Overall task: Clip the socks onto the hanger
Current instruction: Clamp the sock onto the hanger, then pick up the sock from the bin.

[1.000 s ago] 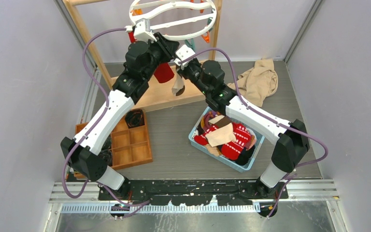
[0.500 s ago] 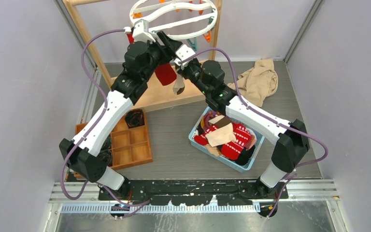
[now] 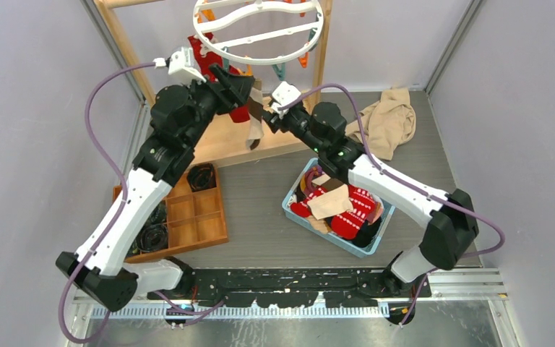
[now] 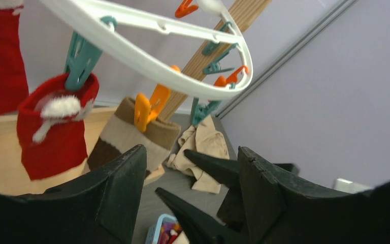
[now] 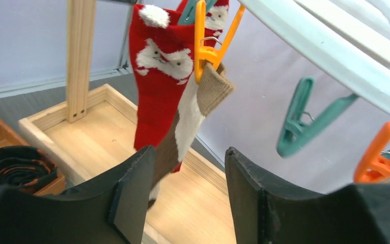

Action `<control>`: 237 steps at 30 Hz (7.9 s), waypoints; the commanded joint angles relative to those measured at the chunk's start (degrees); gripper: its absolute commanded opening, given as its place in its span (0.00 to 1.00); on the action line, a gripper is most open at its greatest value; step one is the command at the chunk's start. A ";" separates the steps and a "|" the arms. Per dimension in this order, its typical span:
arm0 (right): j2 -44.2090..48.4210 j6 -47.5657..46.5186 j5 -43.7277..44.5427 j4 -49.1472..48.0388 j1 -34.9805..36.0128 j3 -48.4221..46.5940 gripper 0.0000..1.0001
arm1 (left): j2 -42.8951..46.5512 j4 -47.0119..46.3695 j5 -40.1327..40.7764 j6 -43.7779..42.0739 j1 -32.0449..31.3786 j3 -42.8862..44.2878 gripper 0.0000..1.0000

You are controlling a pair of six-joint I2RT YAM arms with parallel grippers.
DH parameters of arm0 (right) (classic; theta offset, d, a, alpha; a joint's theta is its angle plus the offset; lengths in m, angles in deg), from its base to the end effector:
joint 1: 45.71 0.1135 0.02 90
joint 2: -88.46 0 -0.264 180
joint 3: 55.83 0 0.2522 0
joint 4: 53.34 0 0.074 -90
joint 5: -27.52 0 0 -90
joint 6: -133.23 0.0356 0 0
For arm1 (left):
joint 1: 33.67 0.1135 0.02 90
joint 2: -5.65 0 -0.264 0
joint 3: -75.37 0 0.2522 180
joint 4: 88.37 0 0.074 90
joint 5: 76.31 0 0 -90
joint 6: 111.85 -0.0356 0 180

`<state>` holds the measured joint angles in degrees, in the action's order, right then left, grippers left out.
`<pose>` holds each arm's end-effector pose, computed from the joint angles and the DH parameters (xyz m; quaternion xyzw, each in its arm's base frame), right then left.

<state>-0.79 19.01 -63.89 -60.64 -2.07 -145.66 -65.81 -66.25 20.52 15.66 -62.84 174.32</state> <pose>0.2724 0.2610 0.3951 -0.3743 0.5398 0.1351 0.7418 0.2366 -0.1272 0.4904 -0.0928 0.6670 -0.3722 0.6387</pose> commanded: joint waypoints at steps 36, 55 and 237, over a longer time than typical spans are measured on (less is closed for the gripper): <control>36.16 7.39 -27.63 73.36 -23.20 13.93 0.93 | 32.62 -11.30 -23.83 22.21 0.08 -45.77 0.72; 24.29 19.43 -24.52 71.60 -29.12 14.45 0.92 | 32.79 -12.76 -25.93 22.89 0.07 -48.26 0.71; 35.50 3.96 -31.89 63.02 -9.01 9.78 0.47 | 3.36 -56.69 -0.14 26.01 -23.75 -53.17 0.00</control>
<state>31.64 20.16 -95.34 2.53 -10.94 -136.35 -67.77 -118.96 17.94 57.96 -86.79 123.18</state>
